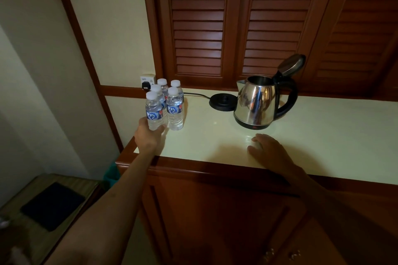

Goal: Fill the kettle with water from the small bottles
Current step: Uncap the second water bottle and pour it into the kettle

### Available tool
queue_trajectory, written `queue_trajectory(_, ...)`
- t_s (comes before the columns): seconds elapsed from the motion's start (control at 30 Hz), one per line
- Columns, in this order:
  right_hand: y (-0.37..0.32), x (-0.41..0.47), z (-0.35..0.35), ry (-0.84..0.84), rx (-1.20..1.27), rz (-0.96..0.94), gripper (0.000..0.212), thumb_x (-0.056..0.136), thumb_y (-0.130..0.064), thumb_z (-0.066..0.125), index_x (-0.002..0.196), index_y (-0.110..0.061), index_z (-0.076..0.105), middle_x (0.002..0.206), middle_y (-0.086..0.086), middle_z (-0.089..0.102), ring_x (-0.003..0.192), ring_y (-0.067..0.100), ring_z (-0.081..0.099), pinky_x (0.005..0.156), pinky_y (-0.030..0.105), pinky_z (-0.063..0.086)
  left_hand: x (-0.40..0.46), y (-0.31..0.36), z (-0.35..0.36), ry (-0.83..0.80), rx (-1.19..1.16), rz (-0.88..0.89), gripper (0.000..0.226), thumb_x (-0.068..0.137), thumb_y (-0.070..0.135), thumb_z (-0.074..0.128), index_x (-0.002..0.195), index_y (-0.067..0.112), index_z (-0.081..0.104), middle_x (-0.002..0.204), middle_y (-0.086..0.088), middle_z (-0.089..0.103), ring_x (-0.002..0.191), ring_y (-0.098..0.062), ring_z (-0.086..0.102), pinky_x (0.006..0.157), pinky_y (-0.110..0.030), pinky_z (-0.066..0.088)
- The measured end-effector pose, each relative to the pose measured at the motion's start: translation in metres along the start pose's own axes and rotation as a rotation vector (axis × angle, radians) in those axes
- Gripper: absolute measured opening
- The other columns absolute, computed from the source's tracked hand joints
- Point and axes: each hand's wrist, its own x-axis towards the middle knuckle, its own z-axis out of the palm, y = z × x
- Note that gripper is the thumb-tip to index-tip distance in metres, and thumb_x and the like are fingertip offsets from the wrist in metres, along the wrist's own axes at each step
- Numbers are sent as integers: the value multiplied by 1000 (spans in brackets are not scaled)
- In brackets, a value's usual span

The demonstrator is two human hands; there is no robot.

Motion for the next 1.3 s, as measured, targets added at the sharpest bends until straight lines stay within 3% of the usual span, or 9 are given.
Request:
queue_trajectory(0.27,5,-1,3,18,18,-40,43,94,-36,54,129,-10,54,138,8,52,125,23,47,100,33,36,-53,0,1,-111,38,95,59,79,28,83,131,13,58,121,-10,70,106,-26,67,91,-39,53)
queue_trajectory(0.43,8,-3,3,36,22,-54,45,95,-37,54,131,-11,53,140,8,51,127,23,45,102,30,34,-79,18,33,-309,11,196,55,78,24,84,127,11,61,116,-9,72,98,-19,67,83,-24,48)
queue_trajectory(0.57,10,-1,4,9,44,-26,47,94,-39,55,133,-14,52,145,5,47,134,21,40,107,31,30,-89,35,69,-477,-26,265,57,78,18,83,130,10,60,118,-7,71,94,-12,66,70,-3,44)
queue_trajectory(0.67,15,7,1,-1,154,54,44,92,-38,59,131,-18,55,140,1,52,126,17,47,101,29,36,-96,47,92,-583,-49,296,61,81,20,81,136,13,56,127,-3,67,108,-14,63,82,-12,45)
queue_trajectory(0.77,20,15,-18,78,417,81,37,91,-25,61,126,-13,60,127,4,62,107,13,56,86,25,42,-98,55,114,-642,-85,302,60,80,19,82,134,16,56,122,-1,68,107,-12,63,83,-13,47)
queue_trajectory(0.87,16,21,-48,208,566,-14,27,94,-17,58,119,-8,62,113,5,66,97,11,59,84,22,48,-100,59,134,-671,-115,281,61,77,20,84,133,18,59,121,0,70,109,-15,67,94,-33,55)
queue_trajectory(1.0,2,37,-83,202,606,-167,25,94,-19,60,117,-11,65,107,2,67,95,7,62,82,18,48,-99,57,147,-682,-167,264,62,73,20,88,129,20,62,111,2,74,104,-11,69,94,-41,56)
queue_trajectory(1.13,-16,51,-92,113,474,-287,25,87,-35,69,103,-15,68,89,0,66,79,4,58,67,13,45,-97,54,150,-664,-172,275,60,73,22,88,128,21,64,109,5,75,103,-7,70,94,-37,57)
queue_trajectory(1.3,-25,67,-96,145,333,-389,29,79,-36,76,78,-9,67,72,10,65,62,16,57,60,26,48,-97,54,151,-658,-171,279,61,71,24,88,127,24,63,111,5,75,106,-9,69,96,-41,55)
